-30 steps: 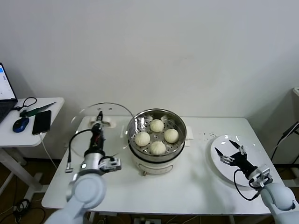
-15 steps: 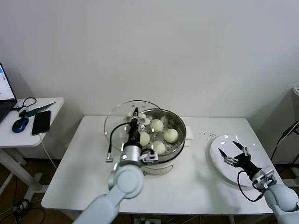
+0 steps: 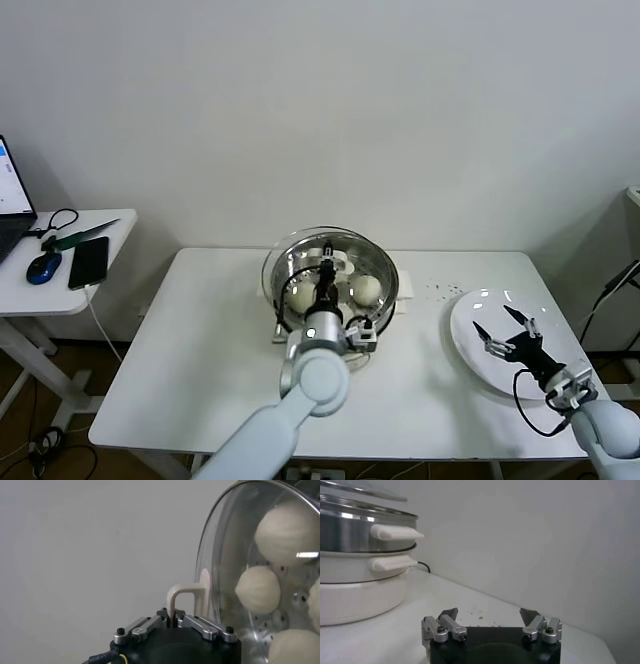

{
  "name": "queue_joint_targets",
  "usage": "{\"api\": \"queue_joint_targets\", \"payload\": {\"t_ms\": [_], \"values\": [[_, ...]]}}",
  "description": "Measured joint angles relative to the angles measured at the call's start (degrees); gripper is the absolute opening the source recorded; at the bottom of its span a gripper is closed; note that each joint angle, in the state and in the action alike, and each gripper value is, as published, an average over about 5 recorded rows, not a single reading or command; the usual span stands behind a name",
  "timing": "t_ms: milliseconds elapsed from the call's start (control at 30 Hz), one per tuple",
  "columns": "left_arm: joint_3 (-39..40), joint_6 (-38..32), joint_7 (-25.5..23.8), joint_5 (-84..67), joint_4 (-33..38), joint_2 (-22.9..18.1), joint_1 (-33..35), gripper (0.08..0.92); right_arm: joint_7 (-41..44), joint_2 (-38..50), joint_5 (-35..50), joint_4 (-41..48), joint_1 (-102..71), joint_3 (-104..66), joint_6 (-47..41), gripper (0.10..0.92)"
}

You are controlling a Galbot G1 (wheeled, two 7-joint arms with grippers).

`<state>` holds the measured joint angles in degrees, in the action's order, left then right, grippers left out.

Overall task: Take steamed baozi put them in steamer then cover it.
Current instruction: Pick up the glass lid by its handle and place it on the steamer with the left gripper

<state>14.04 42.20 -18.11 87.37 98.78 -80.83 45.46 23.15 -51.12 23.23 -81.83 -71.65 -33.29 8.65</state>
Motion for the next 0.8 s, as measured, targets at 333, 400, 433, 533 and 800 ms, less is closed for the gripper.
{"api": "queue_joint_targets", "payload": {"t_ms": [333,400,433,533,800], "values": [[0.38,-0.01,1.60,-0.70,-4.66,-3.46,-1.08,0.150,0.30,-0.04,-0.33,0.11,-0.31,-0.40,0.21,0.823],[0.28,-0.01,1.90,-0.90,-5.29,-3.79,-1.12,0.150,0.37,-0.05,-0.41,0.14,-0.37,-0.50,0.26,0.823],[0.22,-0.01,2.06,-1.02,-5.53,-3.89,-1.12,0.150,0.41,-0.05,-0.44,0.16,-0.39,-0.54,0.30,0.823],[-0.07,0.00,2.53,-1.28,-6.08,-4.05,-1.11,0.150,0.47,-0.06,-0.56,0.21,-0.41,-0.63,0.37,0.823],[-0.61,0.00,3.26,-2.02,-7.12,-4.66,-1.04,0.150,0.53,-0.07,-1.08,0.15,-0.54,-0.77,0.41,0.823]]}}
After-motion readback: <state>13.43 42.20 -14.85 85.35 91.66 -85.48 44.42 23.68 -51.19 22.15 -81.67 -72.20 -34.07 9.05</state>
